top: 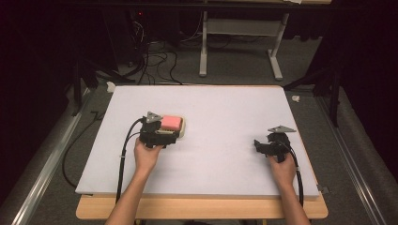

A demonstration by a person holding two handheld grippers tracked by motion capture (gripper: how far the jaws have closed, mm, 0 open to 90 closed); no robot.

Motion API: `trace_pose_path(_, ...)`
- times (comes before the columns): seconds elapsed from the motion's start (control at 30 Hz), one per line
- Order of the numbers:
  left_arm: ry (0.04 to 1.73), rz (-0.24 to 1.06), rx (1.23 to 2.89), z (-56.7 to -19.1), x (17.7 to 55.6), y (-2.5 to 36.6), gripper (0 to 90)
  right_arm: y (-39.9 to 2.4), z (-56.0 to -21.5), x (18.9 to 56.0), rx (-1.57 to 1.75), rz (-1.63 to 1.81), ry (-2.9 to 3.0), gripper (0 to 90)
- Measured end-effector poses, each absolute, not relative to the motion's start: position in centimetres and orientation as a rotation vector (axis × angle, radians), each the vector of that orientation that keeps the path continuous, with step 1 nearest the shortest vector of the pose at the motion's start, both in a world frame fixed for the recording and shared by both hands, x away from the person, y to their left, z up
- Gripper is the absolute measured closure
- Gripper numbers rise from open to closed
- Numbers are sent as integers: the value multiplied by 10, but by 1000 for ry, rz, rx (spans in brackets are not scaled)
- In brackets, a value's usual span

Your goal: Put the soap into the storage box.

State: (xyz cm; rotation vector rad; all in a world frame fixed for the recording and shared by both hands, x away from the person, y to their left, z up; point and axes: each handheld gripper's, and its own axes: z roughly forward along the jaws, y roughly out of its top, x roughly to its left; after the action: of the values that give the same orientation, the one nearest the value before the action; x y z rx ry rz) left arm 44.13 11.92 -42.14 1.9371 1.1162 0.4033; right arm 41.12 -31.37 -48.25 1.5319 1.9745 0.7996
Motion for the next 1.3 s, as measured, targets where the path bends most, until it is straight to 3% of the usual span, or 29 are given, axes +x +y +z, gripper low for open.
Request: trace_pose_path(1.3,1002,306,1962,-429,411,102,155,-313,-482,411,1532,797,1973,221)
